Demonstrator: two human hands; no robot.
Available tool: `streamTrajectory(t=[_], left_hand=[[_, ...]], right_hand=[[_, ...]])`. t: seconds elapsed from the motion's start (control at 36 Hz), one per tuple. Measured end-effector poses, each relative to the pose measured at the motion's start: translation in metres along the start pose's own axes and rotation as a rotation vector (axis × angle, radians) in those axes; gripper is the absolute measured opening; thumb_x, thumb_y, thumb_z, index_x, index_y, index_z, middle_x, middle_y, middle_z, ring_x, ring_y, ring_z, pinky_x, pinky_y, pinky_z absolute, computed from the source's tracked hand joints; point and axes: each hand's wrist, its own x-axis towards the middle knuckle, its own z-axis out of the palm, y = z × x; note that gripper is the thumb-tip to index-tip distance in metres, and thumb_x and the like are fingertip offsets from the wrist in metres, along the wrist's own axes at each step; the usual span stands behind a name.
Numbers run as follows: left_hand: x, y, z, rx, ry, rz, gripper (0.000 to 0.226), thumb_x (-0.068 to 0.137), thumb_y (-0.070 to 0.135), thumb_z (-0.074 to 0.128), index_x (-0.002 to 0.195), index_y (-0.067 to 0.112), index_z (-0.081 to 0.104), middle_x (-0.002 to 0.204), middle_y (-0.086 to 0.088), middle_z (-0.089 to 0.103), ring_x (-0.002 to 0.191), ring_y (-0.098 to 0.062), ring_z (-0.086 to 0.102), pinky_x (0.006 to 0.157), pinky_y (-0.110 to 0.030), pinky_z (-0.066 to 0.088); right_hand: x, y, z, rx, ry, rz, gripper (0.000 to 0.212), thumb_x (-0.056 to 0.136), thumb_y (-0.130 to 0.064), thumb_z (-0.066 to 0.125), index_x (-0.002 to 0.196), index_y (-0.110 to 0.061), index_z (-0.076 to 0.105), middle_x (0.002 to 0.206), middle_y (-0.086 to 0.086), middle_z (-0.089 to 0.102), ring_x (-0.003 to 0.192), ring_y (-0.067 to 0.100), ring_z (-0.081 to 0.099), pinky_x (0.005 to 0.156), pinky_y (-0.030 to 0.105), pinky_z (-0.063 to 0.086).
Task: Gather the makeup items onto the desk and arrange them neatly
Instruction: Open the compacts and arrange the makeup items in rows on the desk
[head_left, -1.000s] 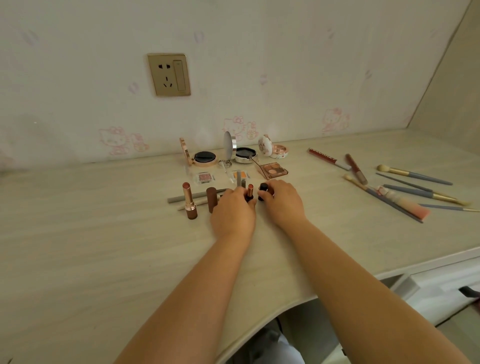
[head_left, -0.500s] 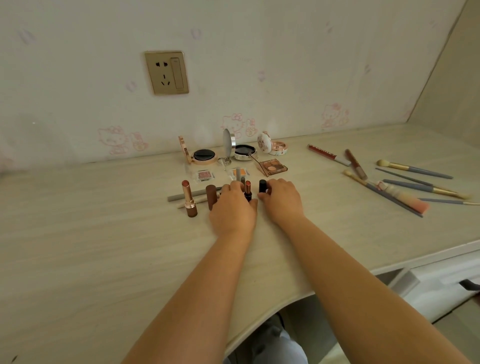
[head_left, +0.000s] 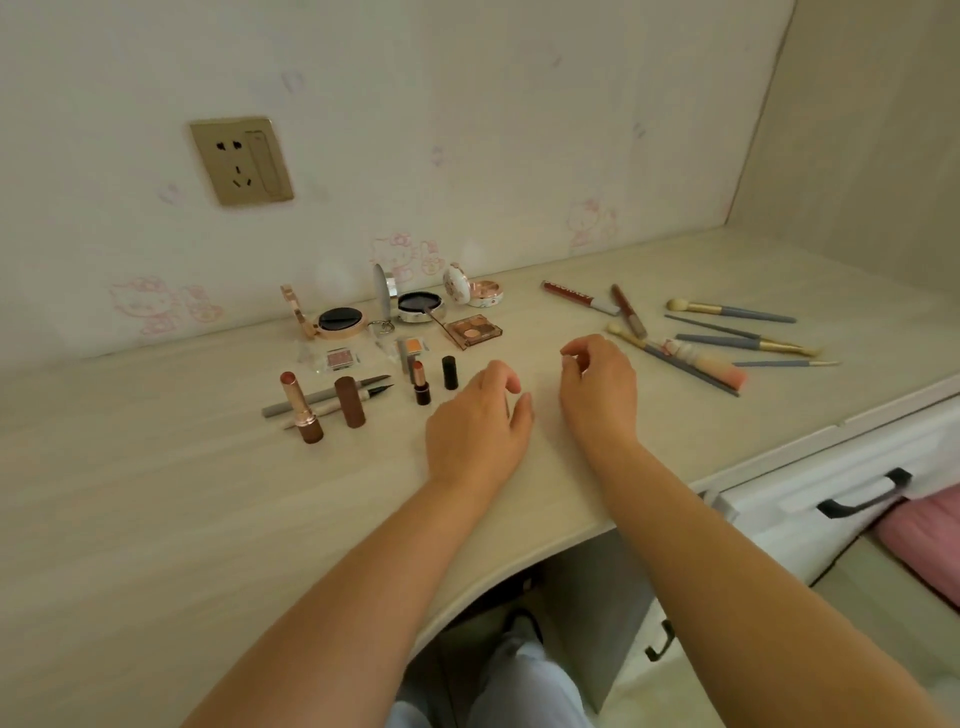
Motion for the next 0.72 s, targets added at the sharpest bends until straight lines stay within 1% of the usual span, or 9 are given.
streamTrajectory(t=[0.08,0.17,0.22,0.28,0.33,0.39,0.53,0.64,0.72], left_hand=[[0.008,0.018,0.018,-0.051,-0.082,-0.031,0.01,0.09,0.034,0.049,0.095,0.025,0.052,0.075,0.01,0.054,0.07,-0.016,0.056,0.055,-0.028,0.037],[0.016,0.043,0.037,-0.099,-0.144,-0.022,0.008,0.089,0.033,0.051,0.093,0.027,0.054,0.077,0.011,0.056,0.072,-0.013,0.054,0.058,-0.027,0.036],[0.022,0.057,0.048,-0.106,-0.179,-0.002,0.009,0.089,0.033,0.052,0.094,0.027,0.056,0.082,0.009,0.06,0.075,-0.016,0.056,0.059,-0.027,0.038],[0.03,0.066,0.057,-0.099,-0.223,0.004,0.012,0.089,0.033,0.051,0.096,0.025,0.057,0.089,0.006,0.064,0.082,-0.02,0.06,0.063,-0.029,0.044],[0.038,0.069,0.063,-0.082,-0.259,-0.007,0.014,0.089,0.033,0.05,0.097,0.026,0.059,0.094,0.004,0.066,0.087,-0.023,0.061,0.068,-0.031,0.047],[0.043,0.069,0.067,-0.07,-0.261,-0.032,0.014,0.089,0.033,0.05,0.095,0.026,0.06,0.096,0.005,0.067,0.088,-0.023,0.061,0.067,-0.029,0.045],[0.044,0.067,0.072,-0.076,-0.221,-0.041,0.013,0.088,0.033,0.051,0.093,0.028,0.061,0.094,0.006,0.067,0.087,-0.021,0.061,0.064,-0.026,0.04],[0.043,0.065,0.069,-0.18,-0.232,-0.092,0.013,0.088,0.035,0.051,0.092,0.029,0.062,0.089,0.009,0.065,0.085,-0.018,0.06,0.067,-0.027,0.044],[0.041,0.062,0.065,-0.363,-0.21,-0.146,0.013,0.09,0.032,0.054,0.092,0.027,0.065,0.089,0.01,0.065,0.084,-0.013,0.059,0.07,-0.024,0.044]], right_hand=[[0.012,0.024,-0.027,-0.173,0.105,-0.015,0.018,0.094,-0.017,0.047,0.104,-0.014,0.061,0.108,0.005,0.061,0.11,0.024,0.047,0.092,0.035,0.038],[0.026,0.054,-0.058,-0.392,0.174,-0.011,0.022,0.095,-0.024,0.045,0.109,-0.016,0.06,0.113,0.006,0.059,0.11,0.027,0.043,0.089,0.035,0.032],[0.035,0.07,-0.073,-0.534,0.167,0.024,0.028,0.095,-0.027,0.046,0.117,-0.018,0.058,0.121,0.007,0.054,0.114,0.028,0.039,0.091,0.036,0.032],[0.042,0.081,-0.081,-0.66,0.137,0.078,0.034,0.094,-0.031,0.045,0.123,-0.017,0.055,0.126,0.009,0.048,0.118,0.03,0.035,0.095,0.038,0.031],[0.046,0.085,-0.082,-0.753,0.101,0.107,0.037,0.094,-0.034,0.043,0.122,-0.014,0.055,0.127,0.011,0.045,0.119,0.031,0.034,0.097,0.039,0.031],[0.048,0.086,-0.08,-0.81,0.077,0.119,0.036,0.094,-0.034,0.041,0.119,-0.013,0.056,0.126,0.012,0.043,0.119,0.031,0.034,0.097,0.039,0.031],[0.05,0.089,-0.078,-0.835,0.073,0.17,0.029,0.094,-0.028,0.043,0.113,-0.013,0.058,0.125,0.01,0.043,0.118,0.03,0.034,0.094,0.037,0.031],[0.048,0.085,-0.078,-0.8,0.102,0.129,0.027,0.093,-0.028,0.047,0.113,-0.015,0.058,0.118,0.009,0.047,0.113,0.029,0.038,0.092,0.037,0.032],[0.039,0.079,-0.078,-0.602,0.158,0.064,0.031,0.093,-0.035,0.048,0.117,-0.019,0.058,0.115,0.006,0.051,0.11,0.027,0.041,0.091,0.035,0.032]])
